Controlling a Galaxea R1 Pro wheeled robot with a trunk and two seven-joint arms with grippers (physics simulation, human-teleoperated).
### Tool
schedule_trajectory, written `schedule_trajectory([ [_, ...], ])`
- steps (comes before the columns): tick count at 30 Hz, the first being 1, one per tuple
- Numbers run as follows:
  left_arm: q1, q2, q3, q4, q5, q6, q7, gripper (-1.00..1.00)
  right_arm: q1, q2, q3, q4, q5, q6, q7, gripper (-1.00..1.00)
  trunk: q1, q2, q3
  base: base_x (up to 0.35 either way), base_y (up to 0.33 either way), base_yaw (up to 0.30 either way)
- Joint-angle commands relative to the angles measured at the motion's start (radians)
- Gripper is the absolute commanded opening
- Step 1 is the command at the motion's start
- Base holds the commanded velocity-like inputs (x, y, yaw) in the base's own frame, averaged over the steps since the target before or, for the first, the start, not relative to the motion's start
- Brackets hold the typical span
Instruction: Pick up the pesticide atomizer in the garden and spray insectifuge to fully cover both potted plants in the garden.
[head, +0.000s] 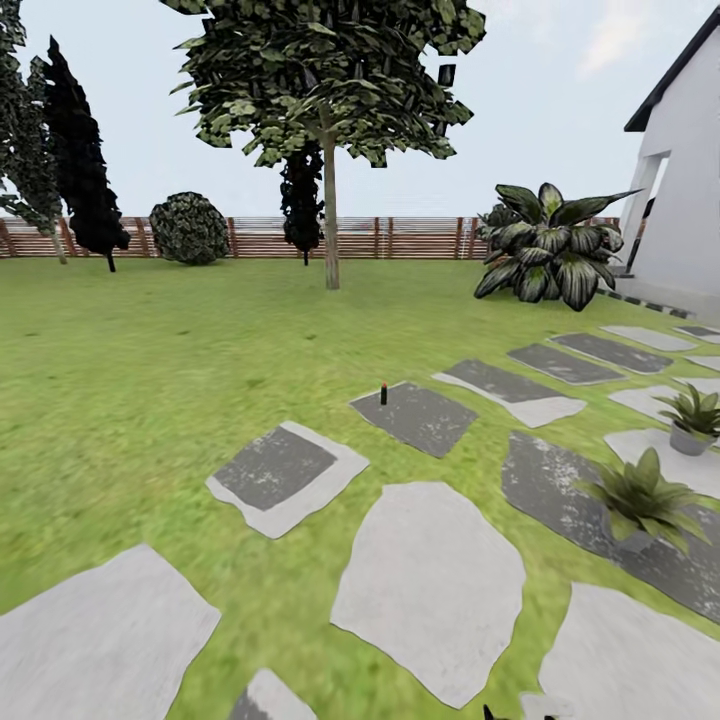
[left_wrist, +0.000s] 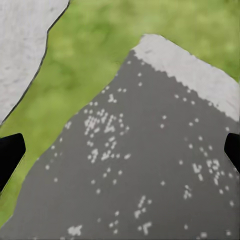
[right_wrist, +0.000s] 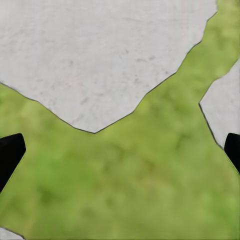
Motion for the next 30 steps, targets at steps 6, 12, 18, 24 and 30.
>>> schedule_trajectory([
  [6,0.0,0.0,-0.001,0.001,0.007,-0.003,0.0,1.0,-0.001,0.001,-0.005,0.001,0.001,-0.004,0.002,1.0,0.0,0.0,-0.001,0.307,0.0,0.0],
  [12,0.0,0.0,-0.001,0.001,0.007,-0.003,0.0,1.0,-0.001,0.002,-0.005,0.001,0.001,-0.004,0.002,1.0,0.0,0.0,-0.001,0.307,0.0,0.0],
  [18,0.0,0.0,-0.001,0.001,0.007,-0.003,0.0,1.0,-0.001,0.002,-0.005,0.001,0.001,-0.004,0.002,1.0,0.0,0.0,-0.001,0.307,0.0,0.0],
  [24,0.0,0.0,-0.001,0.001,0.007,-0.003,0.0,1.0,-0.001,0.002,-0.005,0.001,0.001,-0.004,0.002,1.0,0.0,0.0,-0.001,0.307,0.0,0.0],
  [30,0.0,0.0,-0.001,0.001,0.007,-0.003,0.0,1.0,-0.001,0.002,-0.005,0.001,0.001,-0.004,0.002,1.0,0.0,0.0,-0.001,0.307,0.0,0.0],
])
